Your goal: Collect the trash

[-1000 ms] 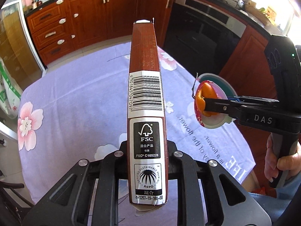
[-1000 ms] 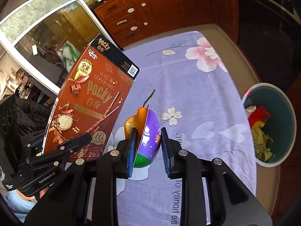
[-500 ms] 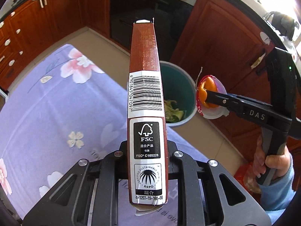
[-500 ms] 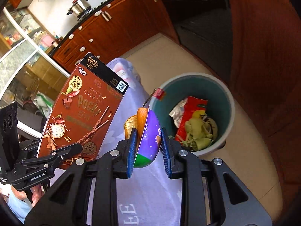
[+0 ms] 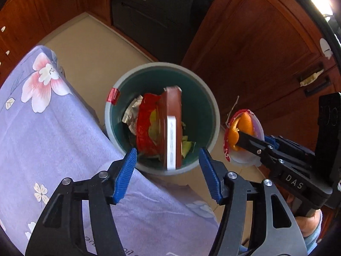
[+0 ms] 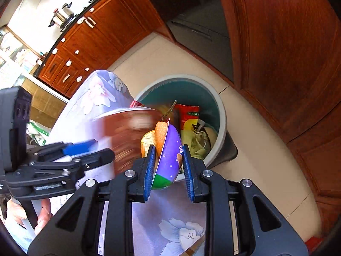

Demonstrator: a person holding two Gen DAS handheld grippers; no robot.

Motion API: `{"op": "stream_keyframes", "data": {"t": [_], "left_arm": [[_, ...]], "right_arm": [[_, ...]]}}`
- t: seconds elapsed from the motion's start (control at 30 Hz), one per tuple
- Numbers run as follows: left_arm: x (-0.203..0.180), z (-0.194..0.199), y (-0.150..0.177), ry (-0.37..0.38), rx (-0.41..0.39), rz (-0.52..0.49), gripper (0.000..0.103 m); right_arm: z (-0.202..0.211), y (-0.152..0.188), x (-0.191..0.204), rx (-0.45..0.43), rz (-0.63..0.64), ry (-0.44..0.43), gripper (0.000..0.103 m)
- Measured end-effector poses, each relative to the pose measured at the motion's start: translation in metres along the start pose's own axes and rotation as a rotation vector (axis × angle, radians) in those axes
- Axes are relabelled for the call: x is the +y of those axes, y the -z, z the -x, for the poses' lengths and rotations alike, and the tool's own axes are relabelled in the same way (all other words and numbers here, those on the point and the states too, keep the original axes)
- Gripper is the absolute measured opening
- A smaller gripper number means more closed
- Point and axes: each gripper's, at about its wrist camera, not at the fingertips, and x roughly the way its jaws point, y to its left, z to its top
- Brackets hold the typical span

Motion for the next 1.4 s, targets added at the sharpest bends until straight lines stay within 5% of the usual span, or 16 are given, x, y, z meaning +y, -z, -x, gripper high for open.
{"op": "stream_keyframes", "data": {"t": [0.4,0.6,0.63,0.73,0.87,1.4], "left_arm": [[0.004,0.013,0.014,-0.066,-0.082,-0.019,0.078],[-0.002,0.023,0.017,-0.094,-0.149,-0.062,0.097],[-0.002,0.024,0.014,-0.095,-0.158,-0.064,0.099],[0.003,0.026,0.015,-0.098,-0.173,-0.06,0.099],[0.006,0.034,0.018,-0.105,-0.182,-0.042,0.099],[0.029,0.085,0.059,-0.187,-0.268,0.058,0.099]], "right_arm": [[-0.027,-0.014,0.003,0.028,0.01,0.014,0.024],[-0.038,-0.02,0.006,0.046,0.012,0.017,0.027],[-0.039,-0.021,0.009,0.048,0.016,0.014,0.03],[-0.039,-0.023,0.012,0.035,0.022,0.0,0.065],[-0.033,-0.023,0.021,0.009,0.036,0.002,0.08],[0.019,-0.009,0.052,-0.057,0.119,0.069,0.096]]}}
